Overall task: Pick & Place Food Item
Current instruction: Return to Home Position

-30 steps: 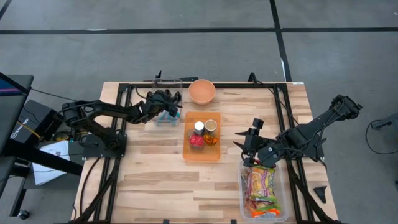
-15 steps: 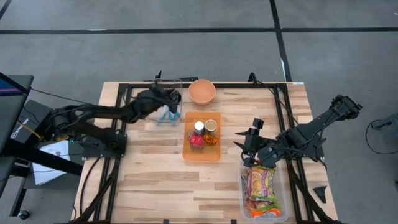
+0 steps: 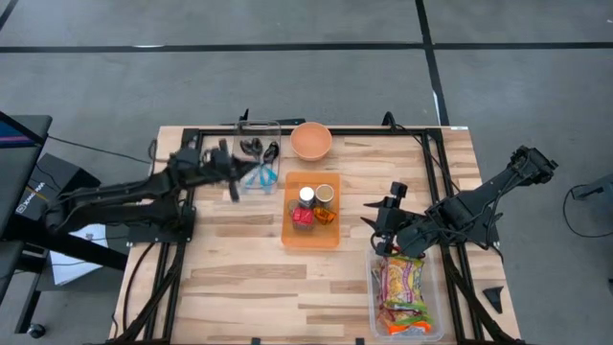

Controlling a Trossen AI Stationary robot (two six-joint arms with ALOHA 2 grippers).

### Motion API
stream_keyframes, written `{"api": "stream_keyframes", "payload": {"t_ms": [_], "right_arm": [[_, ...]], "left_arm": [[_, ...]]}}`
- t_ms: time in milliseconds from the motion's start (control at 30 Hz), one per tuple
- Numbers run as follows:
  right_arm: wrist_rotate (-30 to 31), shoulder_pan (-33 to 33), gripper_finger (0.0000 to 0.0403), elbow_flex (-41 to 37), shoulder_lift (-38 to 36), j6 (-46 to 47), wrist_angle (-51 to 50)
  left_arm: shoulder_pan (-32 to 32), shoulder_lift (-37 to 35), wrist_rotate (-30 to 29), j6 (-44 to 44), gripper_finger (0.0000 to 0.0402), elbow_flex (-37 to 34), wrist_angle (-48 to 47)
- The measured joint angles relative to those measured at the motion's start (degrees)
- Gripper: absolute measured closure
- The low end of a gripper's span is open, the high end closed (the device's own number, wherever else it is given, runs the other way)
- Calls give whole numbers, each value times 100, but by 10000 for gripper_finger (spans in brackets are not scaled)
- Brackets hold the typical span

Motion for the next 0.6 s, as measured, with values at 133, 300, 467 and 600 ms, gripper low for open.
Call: {"api": "stream_keyframes", "payload": {"t_ms": [133,300,467,600], "right_arm": [[102,-23,249,0,0,-7,12],[106,-81,249,0,-2,5,69],[104,-81,249,0,-2,30,59],[104,-35,249,0,-2,52,40]], "left_arm": [[-913,-35,-21,-186,399,-1091,1800],[-1901,25,-173,248,401,-1872,3303],[-2080,-296,-1196,632,401,-1966,3046],[-2140,-682,-1163,635,401,-1969,2516]]}}
